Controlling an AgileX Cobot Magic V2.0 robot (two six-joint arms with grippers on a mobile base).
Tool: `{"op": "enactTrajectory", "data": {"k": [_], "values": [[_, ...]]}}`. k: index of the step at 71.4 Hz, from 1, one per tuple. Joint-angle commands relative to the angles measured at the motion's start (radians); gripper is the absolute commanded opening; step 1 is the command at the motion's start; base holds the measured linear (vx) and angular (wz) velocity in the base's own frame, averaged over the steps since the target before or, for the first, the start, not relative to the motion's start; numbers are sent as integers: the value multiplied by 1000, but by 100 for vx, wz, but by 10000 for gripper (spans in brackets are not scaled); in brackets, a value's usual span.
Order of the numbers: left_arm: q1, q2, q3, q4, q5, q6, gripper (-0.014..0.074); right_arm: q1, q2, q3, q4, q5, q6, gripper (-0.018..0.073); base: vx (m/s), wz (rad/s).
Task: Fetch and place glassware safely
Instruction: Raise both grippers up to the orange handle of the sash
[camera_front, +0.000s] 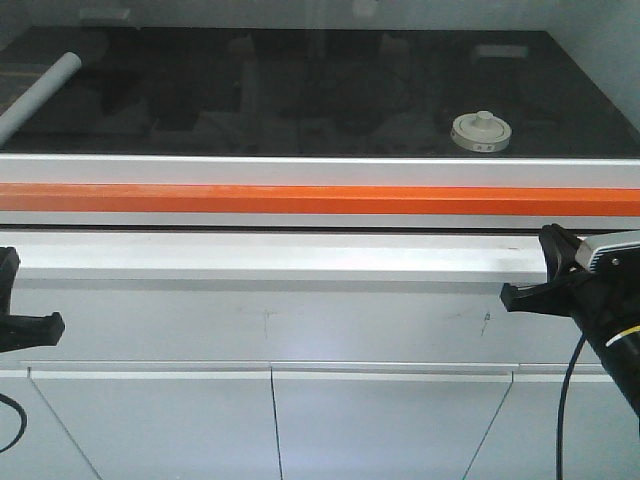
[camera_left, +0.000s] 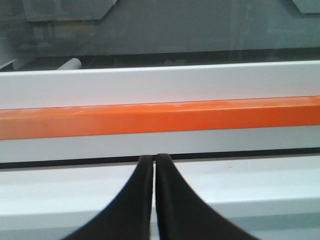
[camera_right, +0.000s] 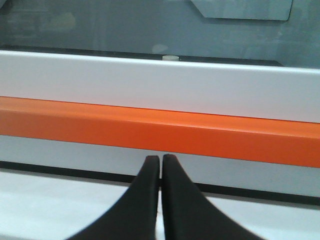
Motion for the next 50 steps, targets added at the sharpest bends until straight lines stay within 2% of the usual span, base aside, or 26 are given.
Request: {"op": "enactTrajectory", "data": {"k": [1, 50], "values": [[-6, -1, -29, -2, -98, -8, -7, -2, -1, -32, -8, -105, -17, -1, 0, 0], [-6, -1, -29, -2, -98, -7, -7, -2, 155, -158, 22, -88, -24, -1, 0, 0]]}}
